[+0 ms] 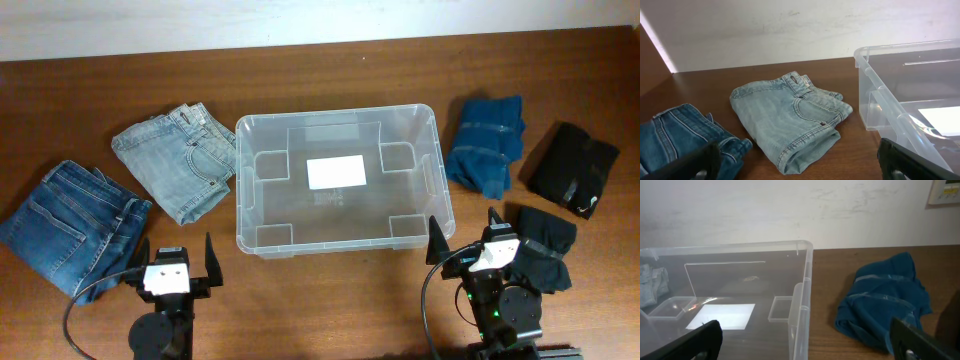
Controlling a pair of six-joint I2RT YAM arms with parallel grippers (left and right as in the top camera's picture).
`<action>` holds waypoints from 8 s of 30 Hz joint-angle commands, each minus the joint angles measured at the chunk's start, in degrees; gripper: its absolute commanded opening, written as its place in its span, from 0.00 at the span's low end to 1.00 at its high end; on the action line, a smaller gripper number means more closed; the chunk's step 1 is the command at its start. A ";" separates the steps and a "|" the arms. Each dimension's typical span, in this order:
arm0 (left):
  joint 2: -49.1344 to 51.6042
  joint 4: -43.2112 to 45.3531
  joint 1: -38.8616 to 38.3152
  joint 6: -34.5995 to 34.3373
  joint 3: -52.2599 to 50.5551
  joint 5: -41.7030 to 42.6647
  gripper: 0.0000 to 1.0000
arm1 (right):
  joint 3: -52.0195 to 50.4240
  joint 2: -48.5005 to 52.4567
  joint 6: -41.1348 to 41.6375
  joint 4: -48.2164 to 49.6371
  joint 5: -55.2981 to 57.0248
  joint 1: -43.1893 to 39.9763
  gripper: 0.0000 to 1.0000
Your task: Pack container
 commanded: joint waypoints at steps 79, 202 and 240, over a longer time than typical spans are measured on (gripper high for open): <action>-0.48 0.13 0.33 0.68 -0.63 0.59 1.00 | -0.26 -0.50 0.20 -0.17 1.01 -0.46 0.98; -0.48 0.13 0.33 0.68 -0.63 0.59 1.00 | 88.48 105.46 -1.07 -35.56 -15.54 -27.87 0.98; -0.48 0.13 0.33 0.68 -0.63 0.59 1.00 | 89.66 119.67 3.45 -38.10 -20.70 -31.15 0.27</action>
